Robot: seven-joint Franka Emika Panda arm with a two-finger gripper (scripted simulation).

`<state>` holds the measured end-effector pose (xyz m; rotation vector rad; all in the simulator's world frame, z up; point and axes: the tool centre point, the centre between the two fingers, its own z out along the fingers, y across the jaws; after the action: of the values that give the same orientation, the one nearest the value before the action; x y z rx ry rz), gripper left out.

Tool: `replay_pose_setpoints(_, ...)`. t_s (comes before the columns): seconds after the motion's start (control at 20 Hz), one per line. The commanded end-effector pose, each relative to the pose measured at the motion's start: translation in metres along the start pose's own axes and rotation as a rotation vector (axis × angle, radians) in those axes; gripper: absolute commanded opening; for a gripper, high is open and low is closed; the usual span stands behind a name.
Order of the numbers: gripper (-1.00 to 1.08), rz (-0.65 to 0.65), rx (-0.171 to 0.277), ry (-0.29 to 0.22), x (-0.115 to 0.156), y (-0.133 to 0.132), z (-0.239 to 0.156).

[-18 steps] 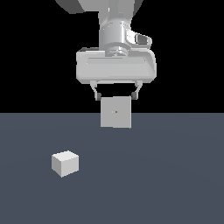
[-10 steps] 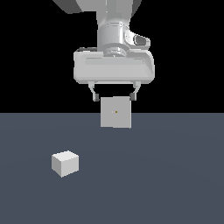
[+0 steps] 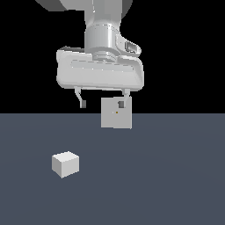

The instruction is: Plug the charger into the wall socket.

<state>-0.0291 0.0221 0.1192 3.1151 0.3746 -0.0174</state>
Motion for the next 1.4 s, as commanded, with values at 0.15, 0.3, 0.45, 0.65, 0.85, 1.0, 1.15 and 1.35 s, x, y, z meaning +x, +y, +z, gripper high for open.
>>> replay_pose_setpoints(0.15, 1.0, -0.18, 0.006, 0.024, -0.013, -0.028, 0.017)
replay_pose_setpoints(0.3, 1.0, -0.283, 0.009, 0.038, -0.023, -0.042, 0.027)
replay_pose_setpoints(0.45, 1.0, -0.374, 0.012, 0.05, -0.032, -0.054, 0.036)
replay_pose_setpoints(0.65, 1.0, -0.47, 0.015, 0.063, -0.044, -0.065, 0.045)
replay_pose_setpoints(0.85, 1.0, -0.538, 0.017, 0.072, -0.052, -0.072, 0.053)
replay_pose_setpoints(1.0, 1.0, -0.572, 0.018, 0.076, -0.057, -0.076, 0.056)
replay_pose_setpoints(1.15, 1.0, -0.591, 0.019, 0.078, -0.059, -0.077, 0.058)
replay_pose_setpoints(1.35, 1.0, -0.593, 0.019, 0.078, -0.06, -0.077, 0.059)
